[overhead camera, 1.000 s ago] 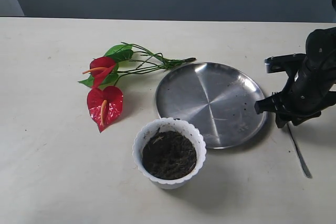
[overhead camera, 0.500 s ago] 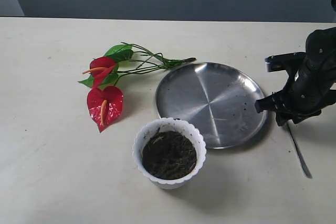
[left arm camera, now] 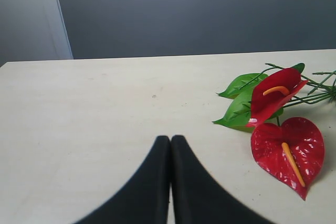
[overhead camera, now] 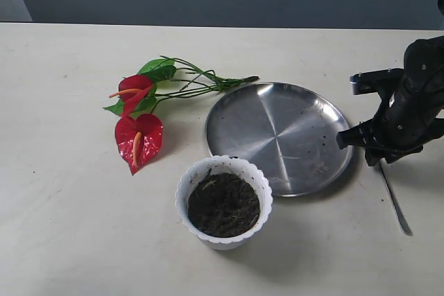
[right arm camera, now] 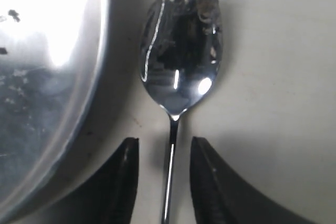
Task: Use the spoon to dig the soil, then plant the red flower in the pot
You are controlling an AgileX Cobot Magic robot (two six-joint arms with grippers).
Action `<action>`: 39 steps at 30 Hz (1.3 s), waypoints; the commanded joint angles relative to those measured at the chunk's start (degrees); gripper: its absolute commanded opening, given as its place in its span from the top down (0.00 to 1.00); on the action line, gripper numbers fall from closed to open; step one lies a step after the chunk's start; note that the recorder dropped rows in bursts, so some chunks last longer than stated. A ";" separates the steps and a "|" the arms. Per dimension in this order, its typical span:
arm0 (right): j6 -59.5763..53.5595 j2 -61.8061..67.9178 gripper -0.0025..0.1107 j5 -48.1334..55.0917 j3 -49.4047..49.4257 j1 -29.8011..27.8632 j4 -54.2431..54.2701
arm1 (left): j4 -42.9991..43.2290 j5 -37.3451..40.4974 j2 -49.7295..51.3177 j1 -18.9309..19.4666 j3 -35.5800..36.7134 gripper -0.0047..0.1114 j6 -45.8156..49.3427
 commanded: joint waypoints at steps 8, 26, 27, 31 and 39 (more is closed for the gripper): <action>0.10 -0.10 0.71 1.06 -0.31 -0.27 -1.18 | 0.00 -0.13 -0.13 -0.23 -0.16 0.96 -0.05; 0.19 -23.83 0.64 14.48 -19.58 -0.27 -4.08 | 0.00 -0.13 -0.13 -0.23 -0.16 0.96 -0.05; 0.19 -23.56 0.64 14.48 -19.04 -0.27 -4.08 | 0.00 -0.13 -0.13 -0.23 -0.16 0.96 -0.05; 0.19 -19.77 0.64 13.67 -13.62 -0.27 -2.27 | 0.00 -0.13 -0.13 -0.23 -0.16 0.96 -0.05; 0.19 -8.36 0.64 7.69 -2.23 -0.27 -0.56 | 0.00 -0.13 -0.13 -0.23 -0.16 0.96 -0.05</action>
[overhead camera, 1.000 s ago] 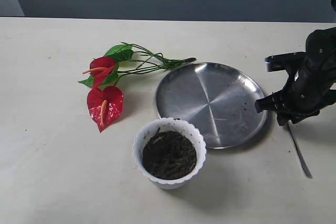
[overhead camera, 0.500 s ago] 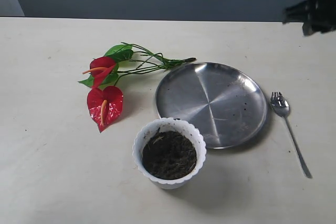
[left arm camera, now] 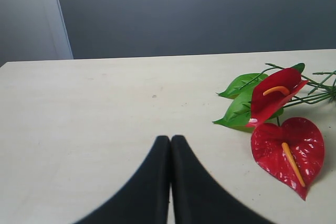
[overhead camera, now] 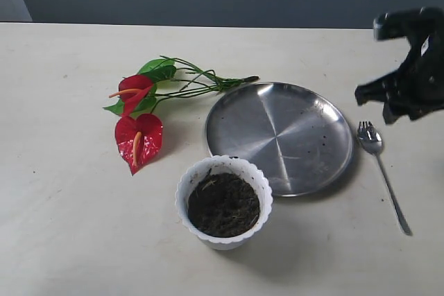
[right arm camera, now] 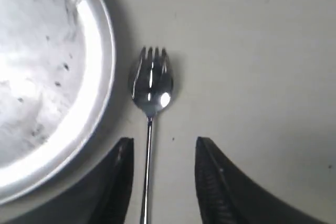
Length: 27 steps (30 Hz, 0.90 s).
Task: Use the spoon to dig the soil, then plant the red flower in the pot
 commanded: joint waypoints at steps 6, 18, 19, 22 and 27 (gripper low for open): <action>-0.67 9.02 0.64 -5.24 3.79 -0.27 6.28 | 0.00 -0.13 -0.13 -0.23 -0.16 0.96 -0.05; 0.79 11.90 0.64 -7.60 4.34 -0.27 1.11 | 0.00 -0.13 -0.13 -0.23 -0.16 0.96 -0.05; 1.08 12.13 0.64 -7.60 4.34 -0.27 0.84 | 0.00 -0.13 -0.13 -0.23 -0.16 0.96 -0.05; 1.08 14.09 0.64 -7.89 4.34 -0.27 0.83 | 0.00 -0.13 -0.13 -0.23 -0.16 0.96 -0.05; 1.20 15.18 0.66 -8.14 4.34 -0.27 0.83 | 0.00 -0.13 -0.13 -0.23 -0.16 0.96 -0.05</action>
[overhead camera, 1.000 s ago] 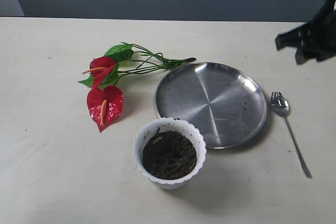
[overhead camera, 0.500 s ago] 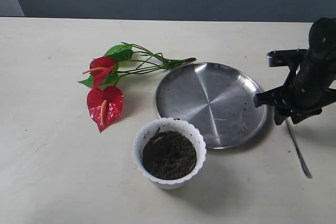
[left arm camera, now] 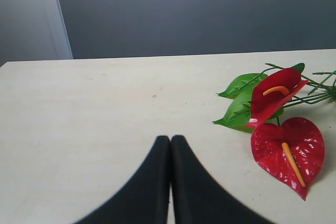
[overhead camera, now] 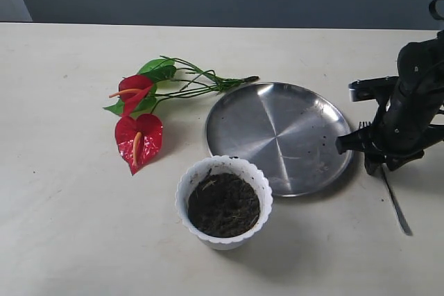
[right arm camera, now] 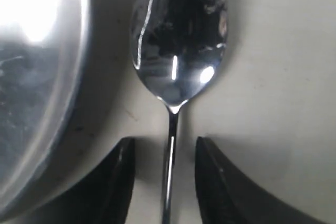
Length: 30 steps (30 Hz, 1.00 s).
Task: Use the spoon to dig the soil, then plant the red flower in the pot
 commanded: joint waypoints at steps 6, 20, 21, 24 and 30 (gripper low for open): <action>0.17 0.16 0.89 1.04 0.23 -0.27 -0.47 | 0.00 -0.13 -0.13 -0.23 -0.16 0.96 -0.05; 9.85 -5.70 0.98 5.41 0.11 -0.27 -12.42 | 0.00 -0.13 -0.13 -0.23 -0.16 0.96 -0.05; 11.10 -7.55 0.98 6.43 -0.21 -0.27 -15.02 | 0.00 -0.13 -0.13 -0.23 -0.16 0.96 -0.05; 10.22 -13.15 0.98 8.57 -1.60 -0.27 -17.84 | 0.00 -0.13 -0.13 -0.23 -0.16 0.96 -0.05; -5.17 -23.80 0.98 8.62 -4.57 5.53 -15.22 | 0.00 -0.13 -0.13 -0.23 -0.16 0.96 -0.05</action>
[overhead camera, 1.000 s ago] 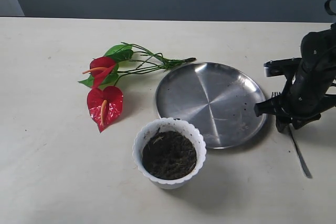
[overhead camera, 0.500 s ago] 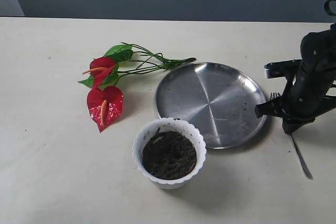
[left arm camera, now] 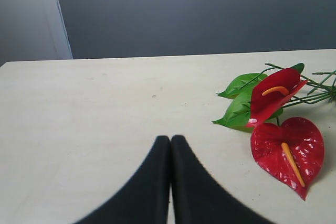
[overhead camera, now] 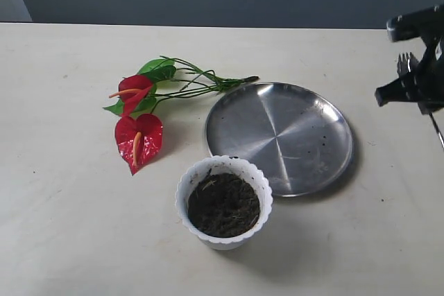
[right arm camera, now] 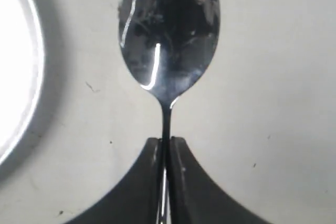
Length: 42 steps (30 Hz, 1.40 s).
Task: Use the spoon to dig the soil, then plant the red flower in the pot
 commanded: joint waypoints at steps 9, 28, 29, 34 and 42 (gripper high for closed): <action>-14.96 -8.93 0.98 12.65 -1.80 26.43 -27.33 | 0.00 -0.13 -0.13 -0.23 -0.16 0.96 -0.05; -22.96 2.84 0.98 24.01 -1.80 62.02 -57.35 | 0.00 -0.13 -0.13 -0.23 -0.16 0.96 -0.05; -24.57 3.78 0.98 24.01 -1.80 62.65 -56.95 | 0.00 -0.13 -0.13 -0.23 -0.16 0.96 -0.05; -25.90 5.55 0.98 24.01 -0.21 65.64 -50.91 | 0.00 -0.13 -0.13 -0.23 -0.16 0.96 -0.05; -26.98 4.67 0.98 24.01 11.57 67.71 -51.21 | 0.00 -0.13 -0.13 -0.23 -0.16 0.96 -0.05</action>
